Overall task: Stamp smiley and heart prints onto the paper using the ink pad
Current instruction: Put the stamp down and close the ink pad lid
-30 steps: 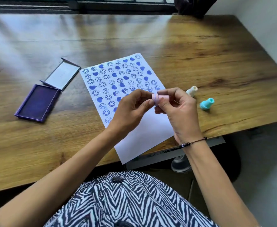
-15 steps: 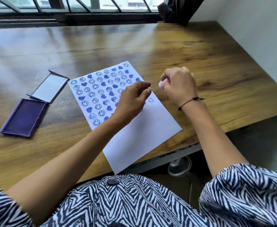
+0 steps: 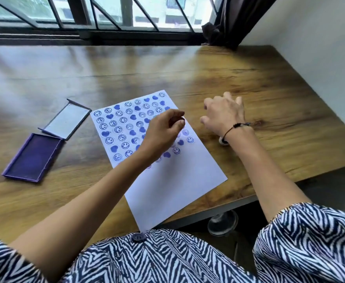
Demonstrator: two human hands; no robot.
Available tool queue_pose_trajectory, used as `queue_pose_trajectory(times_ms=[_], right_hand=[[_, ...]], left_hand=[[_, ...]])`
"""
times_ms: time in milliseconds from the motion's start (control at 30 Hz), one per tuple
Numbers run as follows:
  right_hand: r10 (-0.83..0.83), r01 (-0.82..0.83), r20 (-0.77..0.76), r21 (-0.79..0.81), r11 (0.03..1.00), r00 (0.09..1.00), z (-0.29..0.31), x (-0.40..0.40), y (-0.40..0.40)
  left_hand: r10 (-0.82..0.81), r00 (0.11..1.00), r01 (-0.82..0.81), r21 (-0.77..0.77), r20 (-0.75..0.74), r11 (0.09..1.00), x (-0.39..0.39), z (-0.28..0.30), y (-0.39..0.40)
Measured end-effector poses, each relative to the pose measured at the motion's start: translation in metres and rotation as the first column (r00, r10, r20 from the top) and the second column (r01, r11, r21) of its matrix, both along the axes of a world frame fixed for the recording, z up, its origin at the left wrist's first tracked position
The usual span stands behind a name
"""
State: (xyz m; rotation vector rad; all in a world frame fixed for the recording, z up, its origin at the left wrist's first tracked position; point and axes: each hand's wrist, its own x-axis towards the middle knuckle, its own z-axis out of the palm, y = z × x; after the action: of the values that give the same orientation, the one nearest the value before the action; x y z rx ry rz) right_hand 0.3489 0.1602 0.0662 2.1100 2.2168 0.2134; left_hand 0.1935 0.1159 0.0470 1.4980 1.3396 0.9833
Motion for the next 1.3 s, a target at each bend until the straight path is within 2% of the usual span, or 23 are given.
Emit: queue_pose_trajectory(times_ms=[167,267,333,467,600,700,867,933,967,1000,1033,1100,1133,1167,1233,1300], right_hand=[[0.152,-0.147,-0.269,0.039,0.988,0.951,0.013,-0.054,0.010],[0.243,-0.268,-0.352,-0.024,0.963,0.904,0.013,-0.097,0.018],[0.297,-0.346,-0.408,-0.052,0.937,0.864,0.010,-0.128,0.022],[0.378,-0.456,-0.426,-0.093,0.885,0.822,-0.001,-0.179,0.030],[0.413,-0.484,-0.374,-0.118,0.867,0.831,-0.013,-0.216,0.038],[0.399,-0.467,-0.358,-0.127,0.875,0.844,-0.019,-0.232,0.043],[0.343,-0.419,-0.336,-0.185,0.889,0.877,-0.025,-0.246,0.044],[0.299,-0.392,-0.377,-0.200,0.898,0.877,-0.023,-0.248,0.045],[0.255,-0.374,-0.444,-0.203,0.905,0.859,-0.020,-0.249,0.047],[0.188,-0.351,-0.549,-0.207,0.913,0.814,-0.016,-0.248,0.048],[0.099,-0.331,-0.680,-0.220,0.918,0.726,-0.013,-0.247,0.049],[-0.194,-0.340,-0.889,-0.349,0.873,0.414,-0.002,-0.245,0.045],[-0.349,-0.383,-0.900,-0.428,0.818,0.260,0.003,-0.242,0.042],[-0.465,-0.442,-0.871,-0.483,0.755,0.158,0.007,-0.240,0.039],[-0.569,-0.558,-0.816,-0.520,0.647,0.101,0.009,-0.236,0.034],[-0.600,-0.655,-0.792,-0.515,0.552,0.117,0.009,-0.238,0.026]], left_hand=[[0.207,0.963,-0.185,0.132,-0.174,0.974,-0.060,0.009,0.002],[0.328,0.871,-0.262,0.218,-0.366,0.940,-0.104,0.013,0.011],[0.371,0.809,-0.302,0.219,-0.455,0.928,-0.131,0.011,0.013],[0.375,0.707,-0.337,0.180,-0.600,0.924,-0.169,0.003,0.011],[0.212,0.537,-0.311,0.043,-0.817,0.950,-0.187,-0.008,0.016],[0.150,0.510,-0.337,-0.036,-0.847,0.941,-0.192,-0.011,0.022],[0.180,0.523,-0.323,0.002,-0.833,0.946,-0.193,-0.009,0.025],[0.204,0.540,-0.323,0.023,-0.817,0.946,-0.194,-0.010,0.024],[0.228,0.555,-0.327,0.042,-0.800,0.944,-0.196,-0.010,0.022],[0.266,0.575,-0.335,0.074,-0.774,0.939,-0.198,-0.009,0.021],[0.314,0.597,-0.346,0.116,-0.738,0.931,-0.200,-0.008,0.018],[0.427,0.644,-0.381,0.218,-0.635,0.898,-0.203,-0.004,0.011],[0.481,0.665,-0.400,0.271,-0.572,0.875,-0.204,-0.002,0.007],[0.525,0.681,-0.416,0.321,-0.510,0.851,-0.205,0.001,0.002],[0.579,0.706,-0.434,0.397,-0.407,0.809,-0.204,0.006,-0.006],[0.596,0.729,-0.431,0.449,-0.338,0.783,-0.203,0.011,-0.014]])
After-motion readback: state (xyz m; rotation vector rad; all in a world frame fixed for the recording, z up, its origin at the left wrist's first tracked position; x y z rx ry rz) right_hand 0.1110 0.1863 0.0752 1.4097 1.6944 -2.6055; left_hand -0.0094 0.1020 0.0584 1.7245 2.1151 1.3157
